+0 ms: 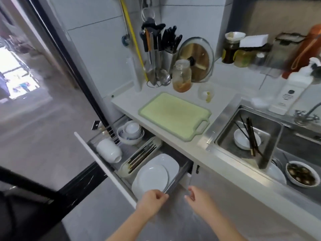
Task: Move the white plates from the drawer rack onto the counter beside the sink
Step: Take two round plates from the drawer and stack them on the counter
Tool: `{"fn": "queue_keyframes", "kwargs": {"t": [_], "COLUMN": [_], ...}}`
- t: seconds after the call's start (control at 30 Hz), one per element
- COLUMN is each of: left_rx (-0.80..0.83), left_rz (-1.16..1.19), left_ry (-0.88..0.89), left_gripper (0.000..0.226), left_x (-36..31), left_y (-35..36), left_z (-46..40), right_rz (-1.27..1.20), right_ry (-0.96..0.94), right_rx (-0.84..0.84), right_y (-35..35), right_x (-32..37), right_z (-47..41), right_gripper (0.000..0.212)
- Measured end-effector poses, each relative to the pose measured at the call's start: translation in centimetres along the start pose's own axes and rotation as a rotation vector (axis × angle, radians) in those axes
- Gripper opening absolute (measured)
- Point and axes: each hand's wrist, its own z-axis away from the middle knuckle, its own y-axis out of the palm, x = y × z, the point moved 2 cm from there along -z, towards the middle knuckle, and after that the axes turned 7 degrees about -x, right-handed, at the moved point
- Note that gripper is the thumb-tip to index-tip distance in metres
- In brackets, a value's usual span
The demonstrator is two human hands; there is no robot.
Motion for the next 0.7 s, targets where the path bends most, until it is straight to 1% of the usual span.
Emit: {"fn": "queue_keyframes", "kwargs": {"t": [0.17,0.27,0.47,0.6,0.7], "left_rx": [-0.014,0.008,0.053,0.079,0.076], "left_rz": [-0.009,0.008,0.085,0.099,0.088], "left_ry": [0.005,-0.001,-0.035,-0.067,-0.094], "left_gripper": [0.032,0.029,0.026,0.032,0.035], "left_x": [4.4,6.8,9.0,9.1,8.8], "left_y": [-4.5,-6.3,-7.9,-7.4,-7.1], "left_z": [-2.6,-4.3,-7.3,-9.6,-11.7], "right_rz": [0.039,0.045,0.059,0.060,0.050], "right_ry": [-0.032,-0.025,0.027,0.070,0.100], "right_rx": [0.028,0.028,0.070,0.084,0.130], "right_y": [3.8,6.1,9.2,9.6,9.8], "right_x": [5.6,7.6,9.5,9.8,9.3], "right_z": [-1.9,-2.7,-4.6,-6.8,-9.2], "right_gripper": [0.040,0.037,0.035,0.033,0.035]}}
